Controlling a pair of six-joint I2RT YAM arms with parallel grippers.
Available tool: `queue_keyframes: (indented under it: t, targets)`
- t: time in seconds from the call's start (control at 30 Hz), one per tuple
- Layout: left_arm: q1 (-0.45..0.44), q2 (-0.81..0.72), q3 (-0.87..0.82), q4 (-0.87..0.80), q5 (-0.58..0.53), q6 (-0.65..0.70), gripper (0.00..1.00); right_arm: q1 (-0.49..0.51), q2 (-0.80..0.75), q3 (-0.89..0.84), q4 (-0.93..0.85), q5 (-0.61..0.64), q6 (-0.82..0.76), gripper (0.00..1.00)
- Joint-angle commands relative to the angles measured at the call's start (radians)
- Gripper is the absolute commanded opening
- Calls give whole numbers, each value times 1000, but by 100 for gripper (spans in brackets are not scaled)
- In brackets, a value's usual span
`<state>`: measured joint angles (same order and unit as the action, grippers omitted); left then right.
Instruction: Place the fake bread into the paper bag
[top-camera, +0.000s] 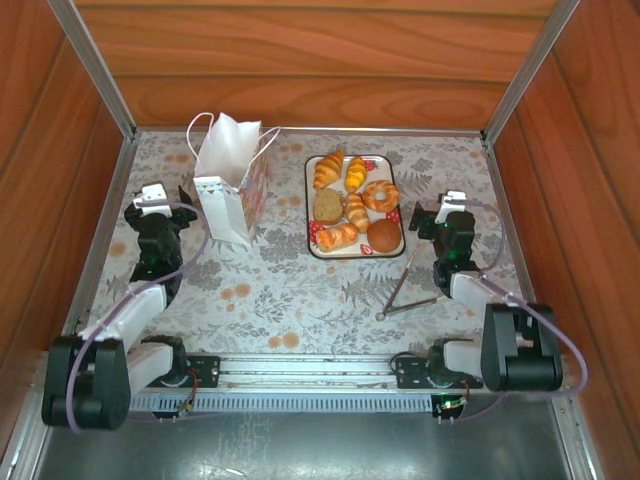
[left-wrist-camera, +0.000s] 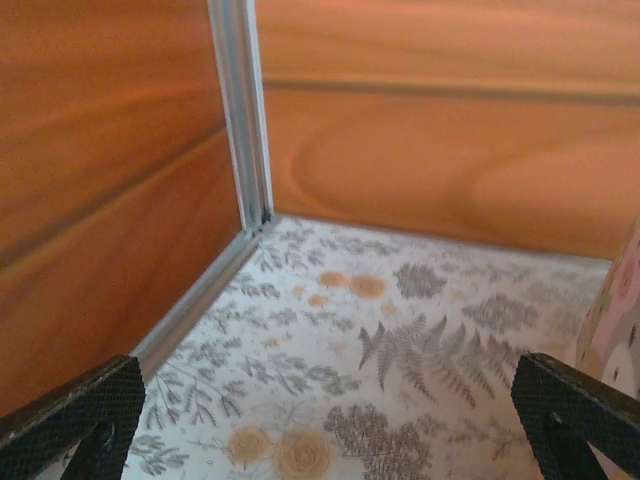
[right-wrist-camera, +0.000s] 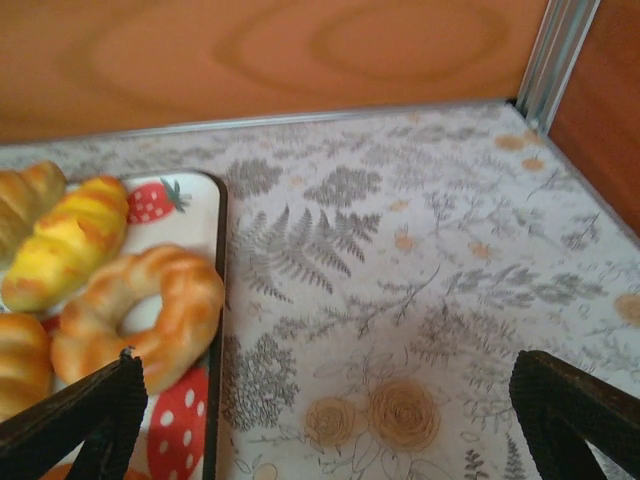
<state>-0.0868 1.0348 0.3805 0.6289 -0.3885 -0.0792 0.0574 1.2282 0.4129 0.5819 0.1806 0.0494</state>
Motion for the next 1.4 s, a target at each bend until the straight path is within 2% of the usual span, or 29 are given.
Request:
queue_keyframes:
  t: [0.0,0.13,0.23,0.5,0.63,0.87,1.13,1.37]
  targets:
    - [0,-107,73,-288,-6,-136,100,-10,-95,51,-205,-2,58,100]
    - [-2,-206,193,-492,119,-184,99,-9,-187,130,-420,-36,111,100]
    - [-7,-224,325,-664,189,-238,98,-9,-243,215,-592,-92,118,100]
    - [-106,-89,684,-1005,276,-269,95,-10,-314,383,-867,-208,118,100]
    - [-123,16,839,-1150,301,-261,95,-10,-330,409,-895,-234,122,100]
    - [-119,190,1054,-1339,269,-211,95,-9,-352,415,-903,-233,129,100]
    - [-65,375,1215,-1414,352,-169,95,-9,-357,408,-919,-214,129,100]
    - [-34,475,1266,-1428,413,-156,86,-9,-365,387,-923,-207,125,100]
